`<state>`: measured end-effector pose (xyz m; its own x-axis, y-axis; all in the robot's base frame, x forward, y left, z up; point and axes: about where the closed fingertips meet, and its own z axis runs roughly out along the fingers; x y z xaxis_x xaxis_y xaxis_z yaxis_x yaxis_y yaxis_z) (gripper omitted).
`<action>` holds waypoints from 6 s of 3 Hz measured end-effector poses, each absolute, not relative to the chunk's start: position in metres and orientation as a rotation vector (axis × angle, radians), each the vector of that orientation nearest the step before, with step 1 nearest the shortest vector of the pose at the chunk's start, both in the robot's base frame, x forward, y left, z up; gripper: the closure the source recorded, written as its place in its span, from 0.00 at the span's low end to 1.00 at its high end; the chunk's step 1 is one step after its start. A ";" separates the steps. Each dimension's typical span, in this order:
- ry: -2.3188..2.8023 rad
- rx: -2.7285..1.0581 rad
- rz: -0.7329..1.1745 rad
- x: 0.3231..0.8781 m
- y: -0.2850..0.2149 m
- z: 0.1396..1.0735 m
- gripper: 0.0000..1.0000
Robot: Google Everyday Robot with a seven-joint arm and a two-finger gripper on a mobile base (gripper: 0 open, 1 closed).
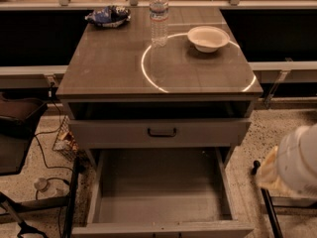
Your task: Close middle drawer
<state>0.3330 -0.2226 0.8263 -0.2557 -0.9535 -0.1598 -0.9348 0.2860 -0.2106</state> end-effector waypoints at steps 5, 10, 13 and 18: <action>2.475 -1.836 0.015 0.264 -0.203 0.665 1.00; 2.471 -2.127 0.155 0.242 -0.142 0.434 1.00; 2.368 -2.186 0.162 0.272 -0.113 0.377 1.00; 2.184 -2.294 -0.134 0.381 -0.117 0.385 1.00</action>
Offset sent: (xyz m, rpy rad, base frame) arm -0.0334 0.0044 -0.0530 -0.0015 0.0652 -0.0191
